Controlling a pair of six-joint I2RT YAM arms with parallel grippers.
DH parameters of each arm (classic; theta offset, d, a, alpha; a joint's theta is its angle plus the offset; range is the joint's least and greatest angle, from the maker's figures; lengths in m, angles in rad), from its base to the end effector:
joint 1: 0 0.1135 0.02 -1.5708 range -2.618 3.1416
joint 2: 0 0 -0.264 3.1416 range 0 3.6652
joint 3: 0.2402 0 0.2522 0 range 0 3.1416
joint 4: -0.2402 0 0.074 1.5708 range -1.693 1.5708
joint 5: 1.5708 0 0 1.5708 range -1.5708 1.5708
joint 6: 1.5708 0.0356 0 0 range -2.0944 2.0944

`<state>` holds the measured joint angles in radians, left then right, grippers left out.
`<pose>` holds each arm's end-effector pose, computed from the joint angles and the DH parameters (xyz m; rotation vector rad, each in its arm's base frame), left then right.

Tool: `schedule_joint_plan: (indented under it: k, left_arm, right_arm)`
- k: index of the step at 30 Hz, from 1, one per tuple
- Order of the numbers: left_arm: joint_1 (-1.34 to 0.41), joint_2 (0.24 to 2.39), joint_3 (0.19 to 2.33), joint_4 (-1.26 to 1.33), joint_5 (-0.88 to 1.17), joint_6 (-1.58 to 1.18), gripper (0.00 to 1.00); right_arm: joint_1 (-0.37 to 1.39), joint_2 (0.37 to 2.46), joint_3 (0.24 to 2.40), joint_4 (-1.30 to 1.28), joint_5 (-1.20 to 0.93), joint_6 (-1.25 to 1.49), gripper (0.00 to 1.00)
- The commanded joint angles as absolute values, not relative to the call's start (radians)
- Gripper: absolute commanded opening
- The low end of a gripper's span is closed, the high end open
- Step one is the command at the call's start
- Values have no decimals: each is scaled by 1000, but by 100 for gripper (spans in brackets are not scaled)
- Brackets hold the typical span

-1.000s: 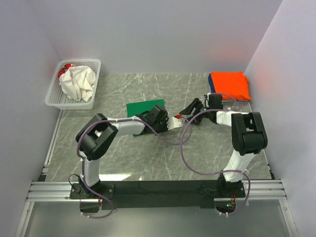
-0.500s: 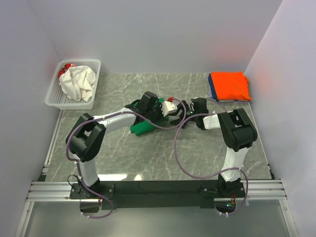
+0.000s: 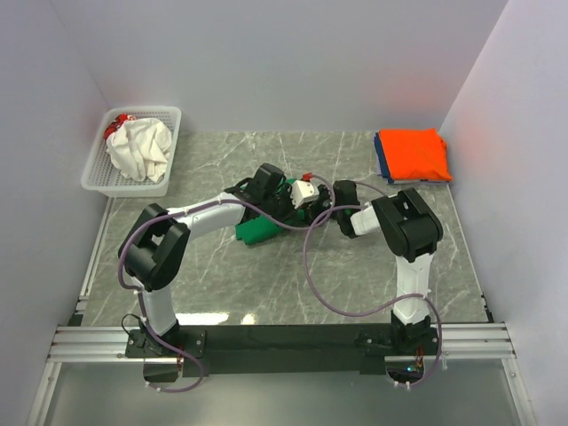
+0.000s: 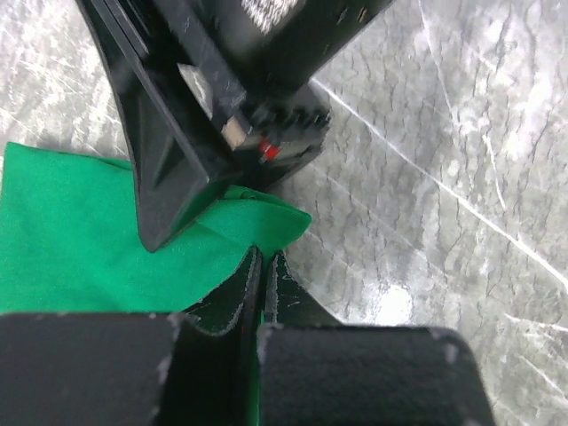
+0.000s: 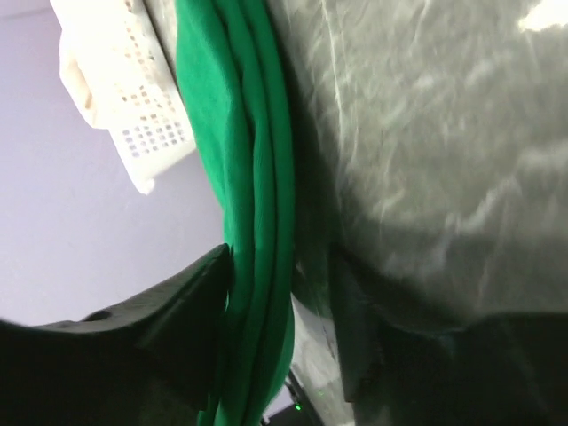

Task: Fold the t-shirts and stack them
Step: Neatly place the folded tshirt to the corner

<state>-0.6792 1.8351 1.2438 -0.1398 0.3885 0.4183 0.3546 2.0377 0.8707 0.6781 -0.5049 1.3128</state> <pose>0.3070 -0.2652 0.2102 1.3690 1.8528 -0.5809 0.3533 0.1492 0.0982 0.7601 2.2532 1.4526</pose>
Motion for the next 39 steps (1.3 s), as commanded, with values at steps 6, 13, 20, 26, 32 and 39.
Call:
schedule_joint_plan:
  k: [6,13,20,26,32,39]
  left_arm:
    - [-678,1842,1299,-89,426,384,1]
    - [-678,1855,1305,-83,434,371,1]
    - [-675,1847,1318,-95,416,359,13]
    - [-591,1737,1321,-233,477,293,32]
    - [-451,1620,1345,-446,534,291,48]
    - [-361,1526,1350,-538,548,273,67]
  right_arm:
    - [388,2112,939,693,-353,1344,50]
    - [414,2149,988,692,-301,1358,52]
    - [411,2123,1003,669,-324,1300,2]
    - [371,1996,1189,297,-295,803,0]
    - [316,1927,1330,14,-172,410,0]
    - [184,2008,1552,-211,-172,127,0]
